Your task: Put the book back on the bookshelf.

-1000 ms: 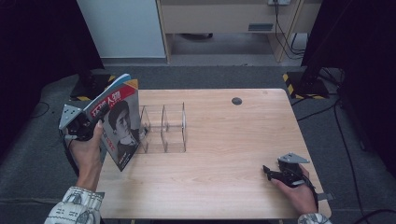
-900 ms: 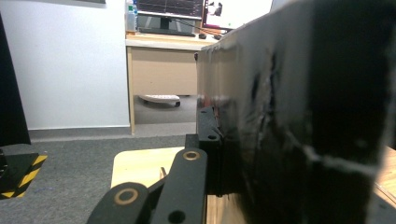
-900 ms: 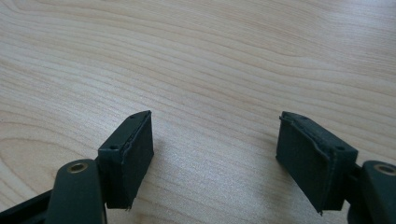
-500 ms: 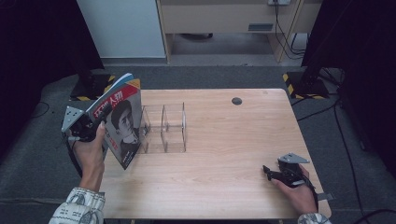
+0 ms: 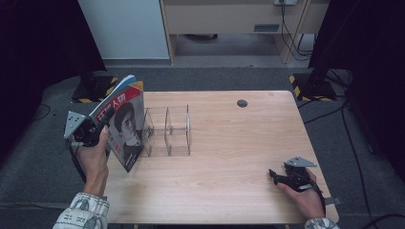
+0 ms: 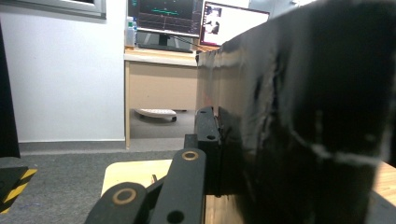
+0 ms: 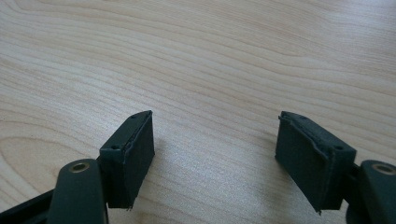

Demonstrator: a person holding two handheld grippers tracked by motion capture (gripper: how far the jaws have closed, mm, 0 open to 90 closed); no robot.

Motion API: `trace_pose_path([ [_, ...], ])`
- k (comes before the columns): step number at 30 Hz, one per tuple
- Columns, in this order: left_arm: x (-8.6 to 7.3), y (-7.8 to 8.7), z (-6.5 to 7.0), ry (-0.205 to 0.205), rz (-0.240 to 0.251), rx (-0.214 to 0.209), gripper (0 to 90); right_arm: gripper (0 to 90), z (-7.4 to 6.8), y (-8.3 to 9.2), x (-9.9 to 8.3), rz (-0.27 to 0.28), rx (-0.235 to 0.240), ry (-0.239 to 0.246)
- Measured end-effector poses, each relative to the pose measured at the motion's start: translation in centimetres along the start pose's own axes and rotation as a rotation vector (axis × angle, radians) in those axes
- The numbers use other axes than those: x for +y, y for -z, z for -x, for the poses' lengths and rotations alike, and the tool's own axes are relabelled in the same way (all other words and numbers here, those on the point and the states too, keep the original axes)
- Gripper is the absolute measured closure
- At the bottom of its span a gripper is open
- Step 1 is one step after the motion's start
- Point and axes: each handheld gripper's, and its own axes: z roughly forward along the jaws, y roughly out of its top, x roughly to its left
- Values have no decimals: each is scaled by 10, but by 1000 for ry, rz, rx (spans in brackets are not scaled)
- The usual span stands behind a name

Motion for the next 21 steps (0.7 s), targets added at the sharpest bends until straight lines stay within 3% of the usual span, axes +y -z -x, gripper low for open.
trace_pose_path([
  [9,3,-4,5,-14,3,-13,855,283,0,0,0,0,0,1],
  [13,2,-3,8,-41,-17,-3,846,282,0,0,0,1,1,2],
  [21,-6,4,6,-29,-50,5,828,283,0,0,0,1,3,9],
])
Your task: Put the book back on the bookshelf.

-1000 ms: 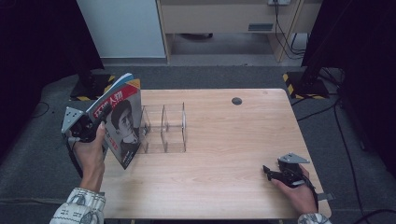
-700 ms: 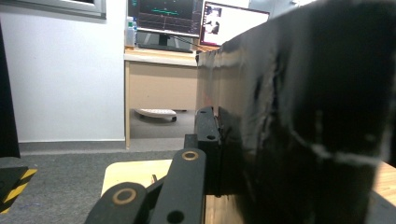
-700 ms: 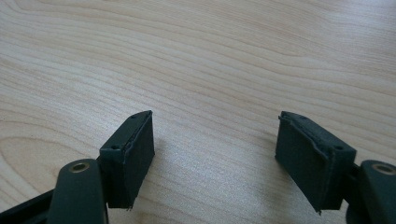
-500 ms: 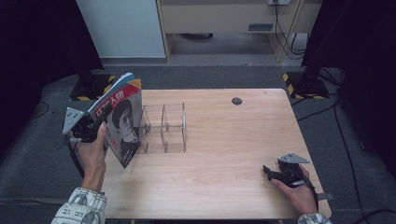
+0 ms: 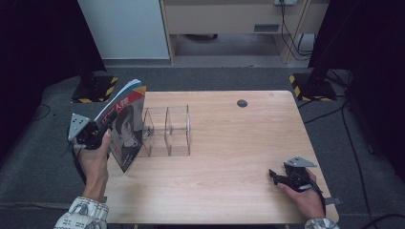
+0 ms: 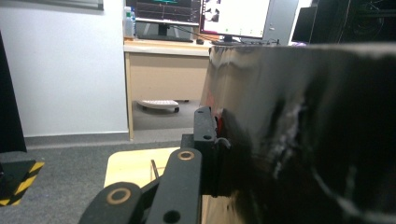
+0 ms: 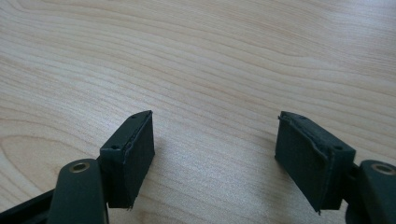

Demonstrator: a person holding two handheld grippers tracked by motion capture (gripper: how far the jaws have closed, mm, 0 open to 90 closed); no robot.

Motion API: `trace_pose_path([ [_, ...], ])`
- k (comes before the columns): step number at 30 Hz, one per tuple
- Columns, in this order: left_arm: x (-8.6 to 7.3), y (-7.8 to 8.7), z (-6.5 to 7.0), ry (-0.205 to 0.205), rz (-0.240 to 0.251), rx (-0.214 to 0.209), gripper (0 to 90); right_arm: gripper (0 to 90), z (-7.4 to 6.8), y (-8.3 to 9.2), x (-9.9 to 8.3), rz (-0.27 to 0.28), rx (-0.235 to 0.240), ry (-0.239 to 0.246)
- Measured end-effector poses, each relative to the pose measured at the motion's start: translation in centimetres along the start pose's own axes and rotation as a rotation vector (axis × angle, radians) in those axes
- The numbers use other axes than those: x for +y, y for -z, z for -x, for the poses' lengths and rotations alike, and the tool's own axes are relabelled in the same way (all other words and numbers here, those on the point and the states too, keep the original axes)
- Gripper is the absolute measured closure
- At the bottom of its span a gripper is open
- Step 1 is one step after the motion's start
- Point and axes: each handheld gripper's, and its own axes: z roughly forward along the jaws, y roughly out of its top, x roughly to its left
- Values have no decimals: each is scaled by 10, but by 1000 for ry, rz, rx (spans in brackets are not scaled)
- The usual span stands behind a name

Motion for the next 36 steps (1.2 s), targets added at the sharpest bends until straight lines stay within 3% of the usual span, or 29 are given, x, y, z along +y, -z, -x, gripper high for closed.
trace_pose_path([
  [4,-1,2,0,3,-5,2,821,283,0,0,0,0,0,1],
  [8,0,2,0,31,-12,-2,803,282,0,0,0,-1,3,3],
  [21,-1,6,-5,45,-31,25,754,282,0,1,0,-2,7,8],
  [36,-2,6,-7,32,-49,28,690,281,-1,1,-1,-4,11,2],
])
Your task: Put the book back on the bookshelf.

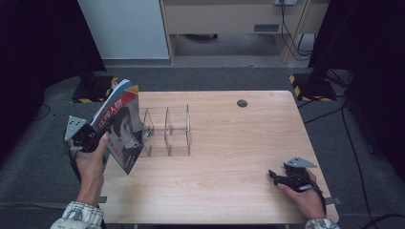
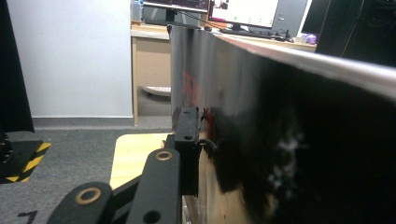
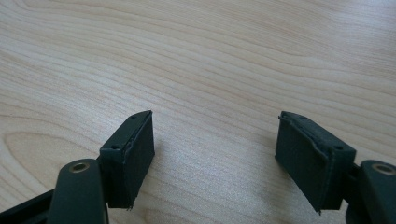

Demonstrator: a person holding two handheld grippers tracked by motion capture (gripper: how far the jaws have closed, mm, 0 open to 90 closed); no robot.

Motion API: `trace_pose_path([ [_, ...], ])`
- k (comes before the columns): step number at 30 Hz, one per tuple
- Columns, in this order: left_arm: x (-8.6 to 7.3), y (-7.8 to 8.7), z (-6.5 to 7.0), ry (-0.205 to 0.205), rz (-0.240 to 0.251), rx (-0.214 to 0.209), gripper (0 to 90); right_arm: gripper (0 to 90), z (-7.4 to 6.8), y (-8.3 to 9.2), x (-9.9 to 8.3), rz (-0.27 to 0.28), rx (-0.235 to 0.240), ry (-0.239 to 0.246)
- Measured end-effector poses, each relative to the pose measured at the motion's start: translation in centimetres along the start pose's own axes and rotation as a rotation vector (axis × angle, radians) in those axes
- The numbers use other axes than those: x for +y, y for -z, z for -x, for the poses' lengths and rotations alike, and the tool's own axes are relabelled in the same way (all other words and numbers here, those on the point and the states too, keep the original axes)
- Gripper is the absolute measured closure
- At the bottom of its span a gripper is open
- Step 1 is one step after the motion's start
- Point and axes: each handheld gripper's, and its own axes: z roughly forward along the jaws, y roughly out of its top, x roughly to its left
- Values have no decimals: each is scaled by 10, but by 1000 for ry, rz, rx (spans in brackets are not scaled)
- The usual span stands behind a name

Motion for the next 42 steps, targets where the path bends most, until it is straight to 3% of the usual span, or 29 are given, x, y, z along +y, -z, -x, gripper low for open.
trace_pose_path([
  [15,0,2,-1,-2,11,16,408,279,0,0,0,-1,3,7],
  [33,-5,6,-1,2,0,6,277,276,0,0,0,0,3,4],
  [42,-7,8,3,-7,-23,-1,155,275,0,0,0,0,4,6],
])
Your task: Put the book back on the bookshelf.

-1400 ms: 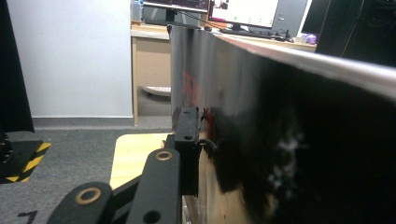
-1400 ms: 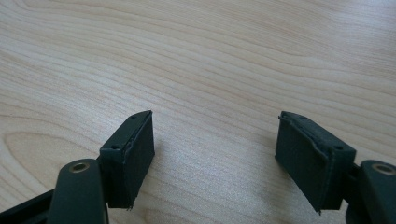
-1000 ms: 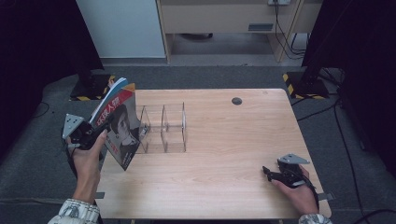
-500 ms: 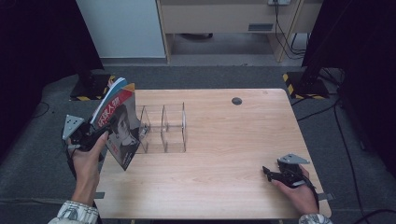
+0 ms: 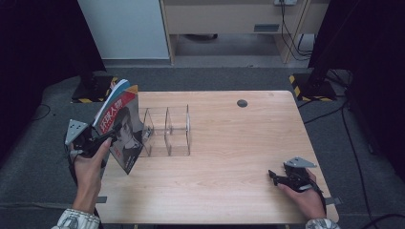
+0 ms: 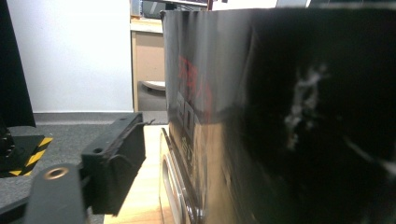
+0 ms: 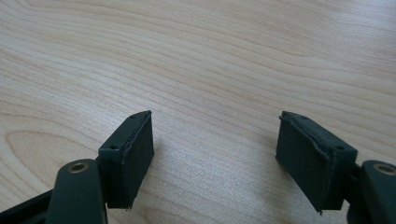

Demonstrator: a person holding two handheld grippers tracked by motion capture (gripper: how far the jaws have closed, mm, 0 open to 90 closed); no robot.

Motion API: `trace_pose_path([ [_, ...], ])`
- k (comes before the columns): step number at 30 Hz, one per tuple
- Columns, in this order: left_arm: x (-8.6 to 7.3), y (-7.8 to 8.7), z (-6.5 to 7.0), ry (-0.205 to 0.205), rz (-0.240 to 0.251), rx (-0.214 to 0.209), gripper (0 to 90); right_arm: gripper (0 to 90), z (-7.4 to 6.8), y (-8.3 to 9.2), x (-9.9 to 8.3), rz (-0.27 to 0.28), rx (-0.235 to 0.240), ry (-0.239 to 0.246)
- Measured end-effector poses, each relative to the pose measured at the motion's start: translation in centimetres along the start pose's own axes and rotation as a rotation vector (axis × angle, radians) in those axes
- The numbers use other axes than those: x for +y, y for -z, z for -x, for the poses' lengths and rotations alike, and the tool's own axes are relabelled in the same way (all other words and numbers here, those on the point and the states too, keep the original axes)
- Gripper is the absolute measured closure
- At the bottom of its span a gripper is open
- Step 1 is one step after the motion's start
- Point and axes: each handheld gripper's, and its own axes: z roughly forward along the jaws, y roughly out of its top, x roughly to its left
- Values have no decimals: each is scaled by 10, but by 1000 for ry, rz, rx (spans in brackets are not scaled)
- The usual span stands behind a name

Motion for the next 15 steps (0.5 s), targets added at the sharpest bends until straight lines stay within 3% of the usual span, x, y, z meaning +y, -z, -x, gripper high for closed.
trace_pose_path([
  [6,-3,4,-1,-2,2,-4,89,275,0,0,0,2,-1,0],
  [15,-8,11,1,-8,-4,-4,77,273,0,0,0,-2,3,-1],
])
